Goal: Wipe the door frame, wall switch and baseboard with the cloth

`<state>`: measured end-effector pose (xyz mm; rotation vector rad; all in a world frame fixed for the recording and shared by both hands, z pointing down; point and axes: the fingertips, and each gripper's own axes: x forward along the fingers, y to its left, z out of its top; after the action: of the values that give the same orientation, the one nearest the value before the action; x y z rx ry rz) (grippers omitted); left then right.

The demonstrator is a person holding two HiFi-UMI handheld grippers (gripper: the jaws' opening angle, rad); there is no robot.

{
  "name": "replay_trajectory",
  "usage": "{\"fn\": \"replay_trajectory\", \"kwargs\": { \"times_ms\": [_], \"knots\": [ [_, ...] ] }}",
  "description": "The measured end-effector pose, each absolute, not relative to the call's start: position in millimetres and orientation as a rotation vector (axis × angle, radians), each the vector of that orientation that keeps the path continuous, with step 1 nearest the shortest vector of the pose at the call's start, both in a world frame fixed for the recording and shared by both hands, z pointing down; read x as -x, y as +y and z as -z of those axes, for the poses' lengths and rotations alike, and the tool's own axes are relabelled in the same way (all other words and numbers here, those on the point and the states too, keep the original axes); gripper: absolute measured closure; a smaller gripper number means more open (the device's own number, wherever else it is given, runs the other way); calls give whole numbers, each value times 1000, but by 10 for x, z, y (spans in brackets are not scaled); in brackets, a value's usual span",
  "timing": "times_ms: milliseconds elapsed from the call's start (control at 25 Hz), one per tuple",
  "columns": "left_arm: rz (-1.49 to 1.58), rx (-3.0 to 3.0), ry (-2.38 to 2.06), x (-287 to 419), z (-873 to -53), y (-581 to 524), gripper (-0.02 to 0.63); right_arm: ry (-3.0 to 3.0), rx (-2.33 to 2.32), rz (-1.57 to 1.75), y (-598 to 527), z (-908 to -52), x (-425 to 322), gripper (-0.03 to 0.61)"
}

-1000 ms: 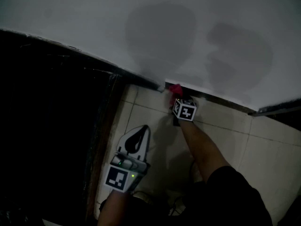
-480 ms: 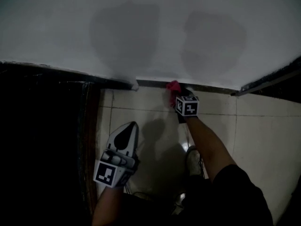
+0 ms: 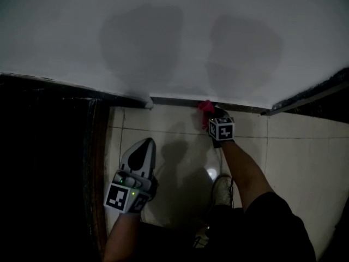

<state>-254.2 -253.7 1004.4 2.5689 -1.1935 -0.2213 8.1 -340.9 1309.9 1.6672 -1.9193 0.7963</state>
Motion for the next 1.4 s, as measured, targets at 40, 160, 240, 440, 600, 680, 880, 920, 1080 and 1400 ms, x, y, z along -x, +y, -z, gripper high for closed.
{"fn": "replay_trajectory", "kwargs": {
  "times_ms": [40,160,240,440,600,680,880,920,1080,1400],
  "knots": [
    [220,-2560,-1183,2508,-10068,-2537,623,-1913,-1675,-802,-3372,-13107,-150,497],
    [224,-2552,-1168,2387,-10086,-2577,623,-1888,-1716,-818,-3278,-13122,-379,497],
    [219,-2548,-1129,2271,-10129,-2577,623,-1876,-1750,-832,-3239,-13111,-533,497],
    [204,-2590,-1087,1886,-10124,-2633,623,-1843,-1777,-819,-3109,-13105,-934,497],
    [201,-2609,-1030,1685,-10164,-2640,623,-1796,-1817,-819,-3015,-13130,-1217,497],
    [195,-2607,-1004,1627,-10203,-2633,623,-1771,-1841,-825,-2971,-13136,-1354,497],
    [195,-2599,-988,1596,-10257,-2660,623,-1694,-1913,-838,-2844,-13130,-1698,497],
    [196,-2597,-991,1607,-10263,-2671,623,-1677,-1926,-842,-2818,-13128,-1761,497],
    [194,-2599,-1001,1653,-10282,-2704,623,-1603,-1979,-854,-2708,-13140,-2009,497],
    [145,-2659,-985,1584,-10287,-2665,623,-1512,-2036,-848,-2572,-13129,-2394,497]
  ]
}}
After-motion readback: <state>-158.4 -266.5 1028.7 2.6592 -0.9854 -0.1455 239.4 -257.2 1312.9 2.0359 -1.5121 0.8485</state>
